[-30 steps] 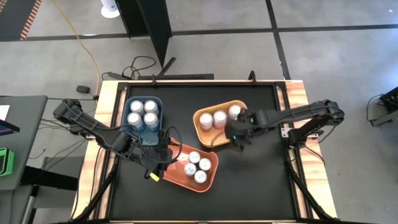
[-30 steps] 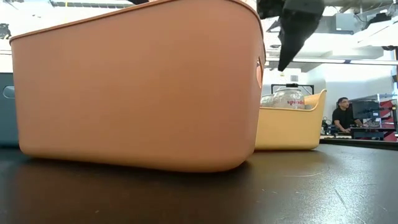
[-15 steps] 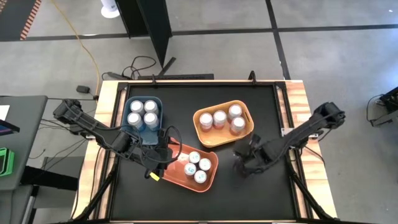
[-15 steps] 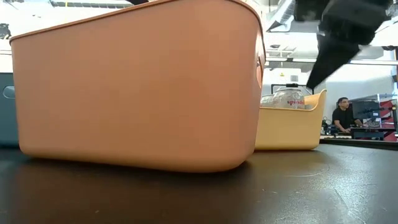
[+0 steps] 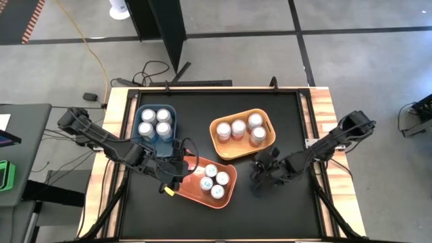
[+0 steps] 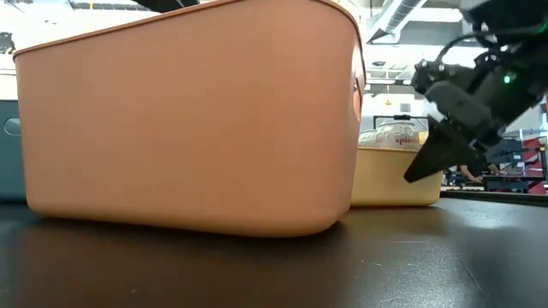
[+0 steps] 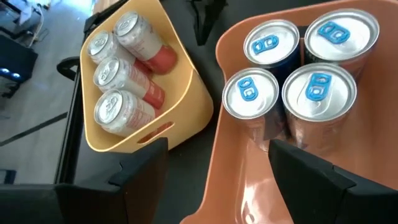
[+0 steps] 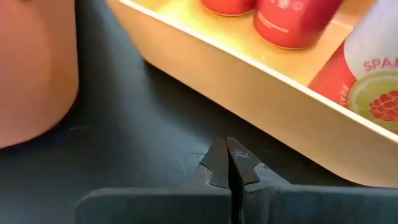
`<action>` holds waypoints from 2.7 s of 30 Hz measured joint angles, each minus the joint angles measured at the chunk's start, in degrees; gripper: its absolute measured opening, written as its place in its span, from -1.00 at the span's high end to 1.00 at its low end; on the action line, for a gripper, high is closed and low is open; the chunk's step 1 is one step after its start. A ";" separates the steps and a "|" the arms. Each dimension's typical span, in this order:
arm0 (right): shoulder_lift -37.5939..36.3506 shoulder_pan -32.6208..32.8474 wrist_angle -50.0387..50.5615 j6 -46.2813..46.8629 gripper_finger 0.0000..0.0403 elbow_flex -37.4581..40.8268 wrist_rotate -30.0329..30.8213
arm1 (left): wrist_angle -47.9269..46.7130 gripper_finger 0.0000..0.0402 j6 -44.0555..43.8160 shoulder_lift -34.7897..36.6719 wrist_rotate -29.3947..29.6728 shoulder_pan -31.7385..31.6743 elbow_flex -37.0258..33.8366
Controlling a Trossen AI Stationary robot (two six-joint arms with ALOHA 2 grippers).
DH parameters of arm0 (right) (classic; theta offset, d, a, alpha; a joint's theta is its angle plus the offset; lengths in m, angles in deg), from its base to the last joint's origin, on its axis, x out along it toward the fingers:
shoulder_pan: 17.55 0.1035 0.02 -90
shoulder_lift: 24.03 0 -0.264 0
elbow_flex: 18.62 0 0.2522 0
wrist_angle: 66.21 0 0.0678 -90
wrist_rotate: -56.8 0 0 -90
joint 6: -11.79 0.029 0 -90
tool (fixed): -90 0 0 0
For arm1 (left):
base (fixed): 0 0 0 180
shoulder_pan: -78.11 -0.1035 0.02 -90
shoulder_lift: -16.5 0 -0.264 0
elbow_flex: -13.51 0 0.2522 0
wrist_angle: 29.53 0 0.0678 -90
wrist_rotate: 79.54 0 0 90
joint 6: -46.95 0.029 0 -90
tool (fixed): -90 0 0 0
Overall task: Sort soda cans
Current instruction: Move the yellow bin
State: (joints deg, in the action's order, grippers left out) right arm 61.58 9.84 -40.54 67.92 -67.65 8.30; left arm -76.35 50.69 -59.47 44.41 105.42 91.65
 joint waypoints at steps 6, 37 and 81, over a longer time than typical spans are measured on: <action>0.00 -0.94 -6.41 -0.43 1.00 4.99 0.58 | 0.60 -0.37 -0.15 0.02 -0.05 -1.05 -0.88; 18.81 -7.99 -34.93 -16.60 1.00 3.34 6.53 | 0.70 -0.37 0.96 0.02 -0.20 -3.35 -0.88; 18.72 -25.02 -37.74 -29.39 0.99 -2.48 -13.91 | 11.07 -0.37 4.85 0.01 -2.41 -9.21 -8.67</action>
State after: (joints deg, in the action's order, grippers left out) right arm 80.30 -15.18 -78.28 38.53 -70.14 -5.61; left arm -65.28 55.54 -59.46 42.00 96.22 82.99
